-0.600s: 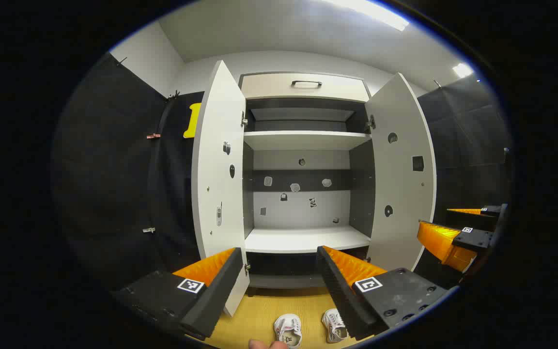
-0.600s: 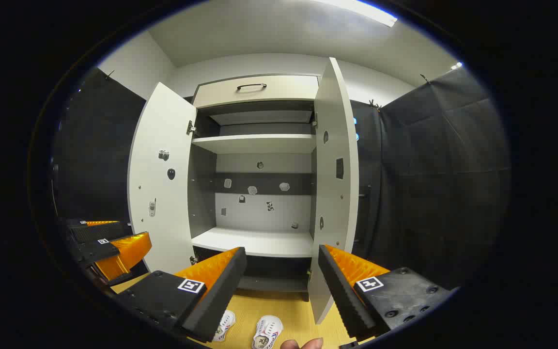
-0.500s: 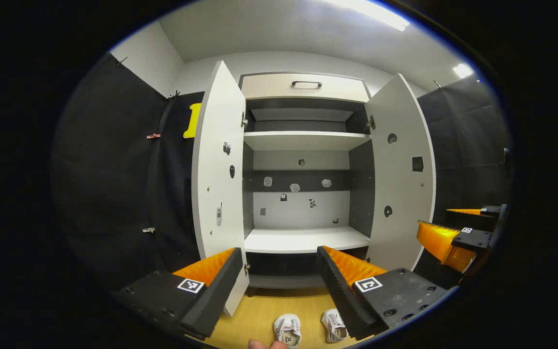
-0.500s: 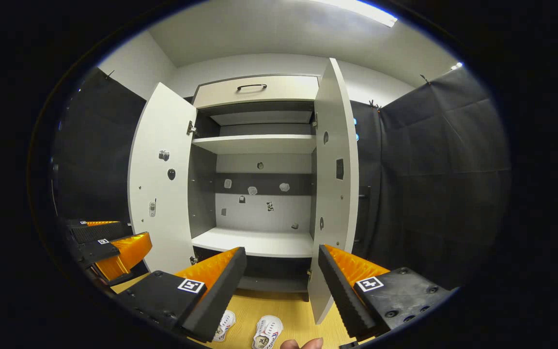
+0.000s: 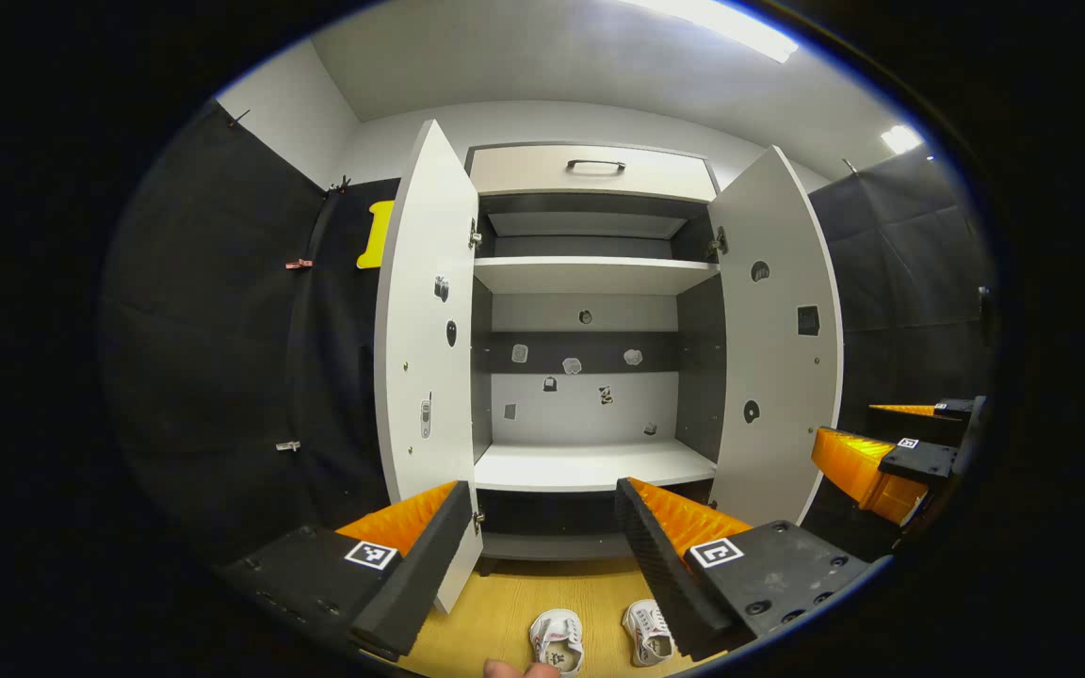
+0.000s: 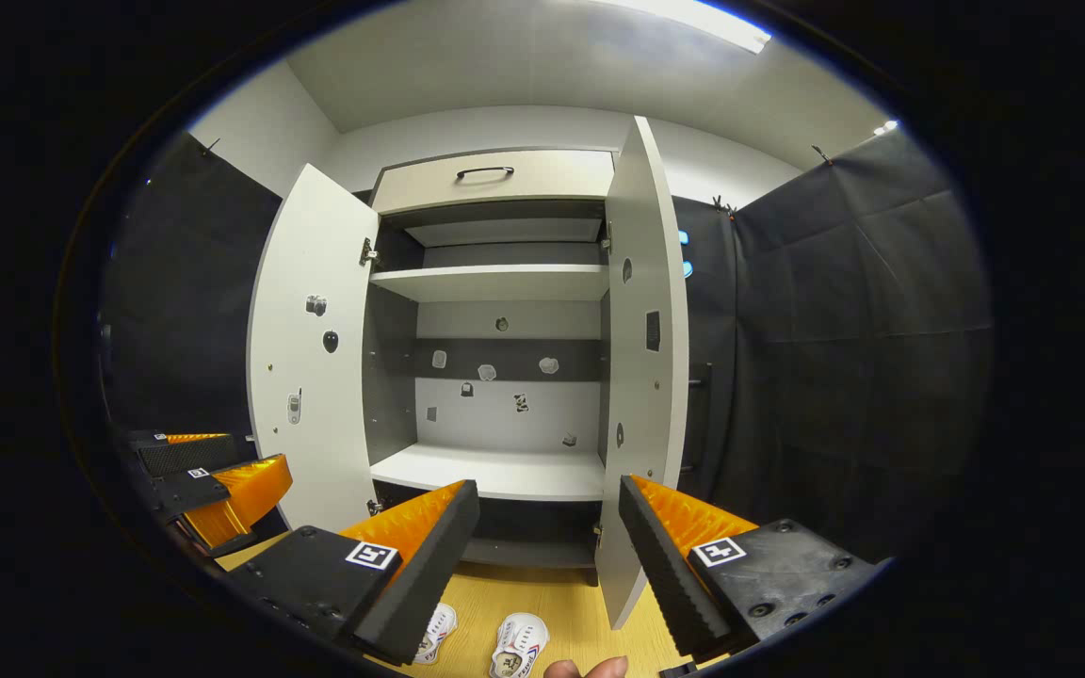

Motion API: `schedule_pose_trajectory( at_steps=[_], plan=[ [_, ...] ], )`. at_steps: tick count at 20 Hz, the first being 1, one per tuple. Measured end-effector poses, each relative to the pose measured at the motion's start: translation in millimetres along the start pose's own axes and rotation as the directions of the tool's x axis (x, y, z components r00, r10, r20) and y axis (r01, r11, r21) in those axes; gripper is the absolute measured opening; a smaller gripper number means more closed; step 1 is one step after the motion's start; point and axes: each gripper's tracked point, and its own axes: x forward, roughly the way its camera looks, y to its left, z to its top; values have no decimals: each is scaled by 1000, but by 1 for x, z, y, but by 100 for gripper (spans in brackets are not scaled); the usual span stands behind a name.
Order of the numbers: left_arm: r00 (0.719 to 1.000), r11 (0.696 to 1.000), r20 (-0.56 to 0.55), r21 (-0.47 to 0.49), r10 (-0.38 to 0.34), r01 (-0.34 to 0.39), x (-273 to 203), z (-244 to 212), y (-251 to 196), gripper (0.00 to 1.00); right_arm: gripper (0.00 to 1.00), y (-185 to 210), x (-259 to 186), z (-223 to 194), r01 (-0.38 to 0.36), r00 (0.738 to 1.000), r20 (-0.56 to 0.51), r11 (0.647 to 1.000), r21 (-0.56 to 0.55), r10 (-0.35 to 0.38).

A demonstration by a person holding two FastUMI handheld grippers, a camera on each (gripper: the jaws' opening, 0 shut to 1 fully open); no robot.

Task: Grab one shoe with the right hand and put it into the shoe cabinet, grab the other shoe with the left hand and put it into the shoe cabinet; then close the right door with the right hand and the left door with the left hand.

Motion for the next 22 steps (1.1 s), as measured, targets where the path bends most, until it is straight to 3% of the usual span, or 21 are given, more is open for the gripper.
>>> schedule_pose_trajectory(
  at_steps=[13,19,22],
  plan=[
    [1000,1000,9,3,14,-14,2,0,2,96,97,2,6,-14,-18,999,-37,1000,7,18],
    [999,998,13,16,53,-53,0,-8,19,96,96,26,4,-67,-95,981,-162,993,68,104],
    [998,998,-2,-7,63,-63,-3,-19,25,96,98,40,-3,-115,-131,951,-267,987,94,152]
  ],
)
